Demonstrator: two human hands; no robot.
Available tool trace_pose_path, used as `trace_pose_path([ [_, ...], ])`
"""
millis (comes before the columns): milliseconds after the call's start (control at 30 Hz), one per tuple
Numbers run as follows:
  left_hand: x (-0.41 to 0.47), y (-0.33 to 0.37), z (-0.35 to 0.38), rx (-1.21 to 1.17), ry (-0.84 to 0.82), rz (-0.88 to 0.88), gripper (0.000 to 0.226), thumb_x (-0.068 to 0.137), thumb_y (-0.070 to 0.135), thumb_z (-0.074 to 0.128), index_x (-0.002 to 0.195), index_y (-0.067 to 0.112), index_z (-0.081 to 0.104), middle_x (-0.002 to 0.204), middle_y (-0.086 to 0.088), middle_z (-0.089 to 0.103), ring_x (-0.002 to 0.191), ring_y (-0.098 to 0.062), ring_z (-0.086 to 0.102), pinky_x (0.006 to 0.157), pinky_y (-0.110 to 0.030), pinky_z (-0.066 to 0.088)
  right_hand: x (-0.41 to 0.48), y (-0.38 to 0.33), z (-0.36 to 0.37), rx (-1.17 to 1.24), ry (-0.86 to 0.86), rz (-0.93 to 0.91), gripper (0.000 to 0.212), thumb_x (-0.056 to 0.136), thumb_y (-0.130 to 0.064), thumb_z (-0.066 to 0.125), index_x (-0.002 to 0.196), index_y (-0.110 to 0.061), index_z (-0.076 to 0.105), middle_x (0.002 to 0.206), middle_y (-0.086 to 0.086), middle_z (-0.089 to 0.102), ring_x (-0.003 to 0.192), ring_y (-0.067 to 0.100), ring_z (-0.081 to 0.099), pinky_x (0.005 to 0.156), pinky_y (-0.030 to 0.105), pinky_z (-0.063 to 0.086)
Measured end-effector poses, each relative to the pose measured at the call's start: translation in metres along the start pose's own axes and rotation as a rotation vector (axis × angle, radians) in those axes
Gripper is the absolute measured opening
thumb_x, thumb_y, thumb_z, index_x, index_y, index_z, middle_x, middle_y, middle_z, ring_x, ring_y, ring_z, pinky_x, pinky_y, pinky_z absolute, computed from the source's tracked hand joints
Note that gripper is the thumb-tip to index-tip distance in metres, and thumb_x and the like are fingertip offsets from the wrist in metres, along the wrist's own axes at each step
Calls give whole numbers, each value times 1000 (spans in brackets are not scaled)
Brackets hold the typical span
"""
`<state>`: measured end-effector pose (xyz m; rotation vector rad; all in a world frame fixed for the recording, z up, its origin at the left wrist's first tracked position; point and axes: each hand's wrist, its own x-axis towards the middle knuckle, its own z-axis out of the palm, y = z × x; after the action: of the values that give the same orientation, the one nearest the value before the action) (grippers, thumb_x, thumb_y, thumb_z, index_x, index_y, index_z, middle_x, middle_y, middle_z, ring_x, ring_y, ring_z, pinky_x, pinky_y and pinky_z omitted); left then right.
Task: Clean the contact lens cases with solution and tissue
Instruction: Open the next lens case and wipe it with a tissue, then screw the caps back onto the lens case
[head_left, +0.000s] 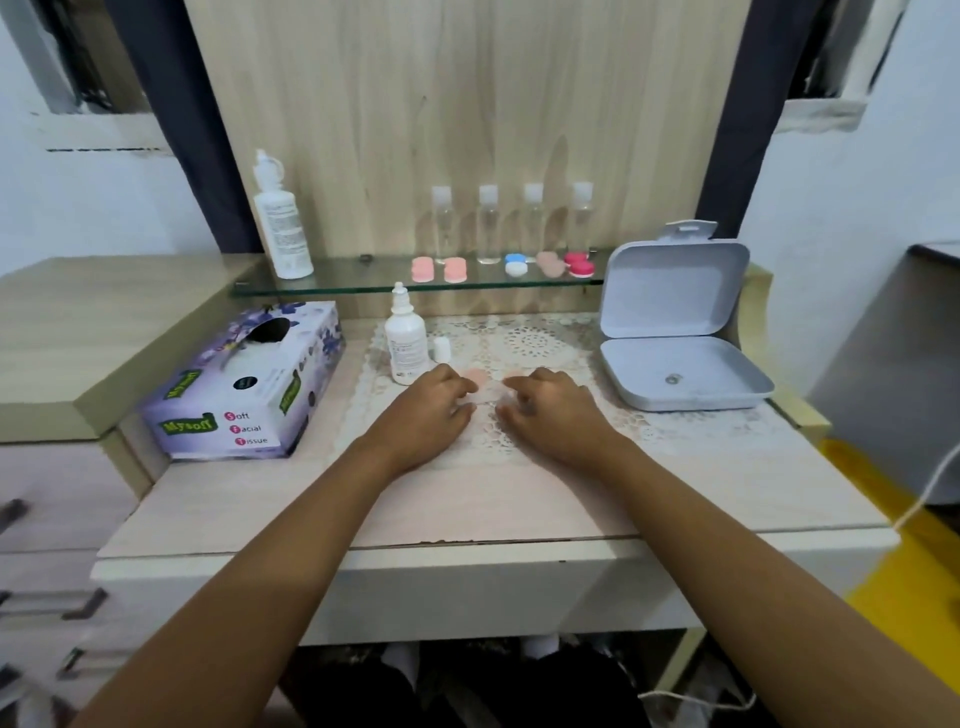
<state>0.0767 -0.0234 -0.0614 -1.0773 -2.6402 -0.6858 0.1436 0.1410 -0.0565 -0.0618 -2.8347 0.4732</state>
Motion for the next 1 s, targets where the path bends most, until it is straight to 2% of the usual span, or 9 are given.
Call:
trace_pose_path([
  [300, 0, -12, 3, -54, 107, 99, 22, 90, 11, 56, 109, 9, 66, 104, -2, 57, 93, -15, 56, 83, -17, 39, 17, -7, 15, 155, 49, 37, 38, 88, -36, 56, 120, -15, 58, 114, 6, 57, 109, 25, 51, 93, 40, 42],
  [367, -1, -12, 1, -95, 234, 79, 20, 89, 10, 57, 106, 8, 67, 99, -1, 53, 89, -13, 52, 80, -19, 39, 18, -5, 16, 177, 56, 32, 35, 88, -34, 57, 116, -13, 60, 111, 6, 57, 107, 24, 52, 92, 39, 43],
  [433, 2, -11, -3, -118, 454, -2, 19, 88, 11, 57, 105, 6, 63, 99, -4, 49, 93, -17, 50, 82, -22, 38, 18, -4, 16, 194, 60, 34, 33, 88, -32, 57, 115, -12, 61, 108, 5, 58, 105, 23, 52, 91, 38, 43],
  [500, 7, -11, -10, -145, 633, -163, 30, 85, 14, 61, 112, 4, 54, 110, -12, 47, 104, -24, 47, 89, -27, 37, 18, -4, 16, 206, 61, 40, 33, 88, -31, 57, 115, -12, 61, 108, 4, 57, 105, 22, 52, 91, 38, 43],
  [533, 11, -14, -13, -196, 654, -267, 42, 84, 18, 65, 120, 4, 48, 118, -14, 43, 111, -25, 43, 93, -28, 34, 19, -4, 16, 207, 64, 38, 33, 88, -31, 57, 115, -12, 61, 107, 4, 57, 104, 22, 52, 91, 38, 43],
  [633, 23, -29, -17, -452, 526, -492, 77, 79, 29, 72, 139, 11, 28, 139, -11, 34, 127, -23, 35, 105, -34, 32, 19, -3, 16, 207, 62, 32, 32, 89, -31, 57, 115, -12, 60, 106, 4, 57, 103, 22, 52, 89, 36, 43],
  [700, 27, -38, -16, -619, 427, -506, 83, 78, 30, 73, 143, 17, 23, 141, -7, 38, 125, -22, 41, 101, -38, 39, 19, -3, 16, 211, 63, 31, 32, 88, -31, 57, 114, -12, 60, 105, 4, 57, 102, 22, 52, 87, 35, 43],
  [800, 29, -44, -11, -711, 348, -448, 70, 82, 25, 70, 139, 18, 31, 128, -1, 51, 113, -16, 50, 89, -29, 41, 19, -3, 15, 219, 69, 29, 32, 88, -31, 58, 113, -11, 61, 104, 4, 57, 100, 21, 52, 86, 34, 43],
  [1000, 29, -41, -11, -603, 420, -398, 54, 83, 24, 69, 131, 16, 44, 113, 8, 53, 107, -12, 51, 85, -26, 39, 18, 0, 16, 262, 86, 27, 32, 87, -29, 61, 112, -10, 61, 104, 5, 57, 97, 19, 52, 81, 27, 41],
])
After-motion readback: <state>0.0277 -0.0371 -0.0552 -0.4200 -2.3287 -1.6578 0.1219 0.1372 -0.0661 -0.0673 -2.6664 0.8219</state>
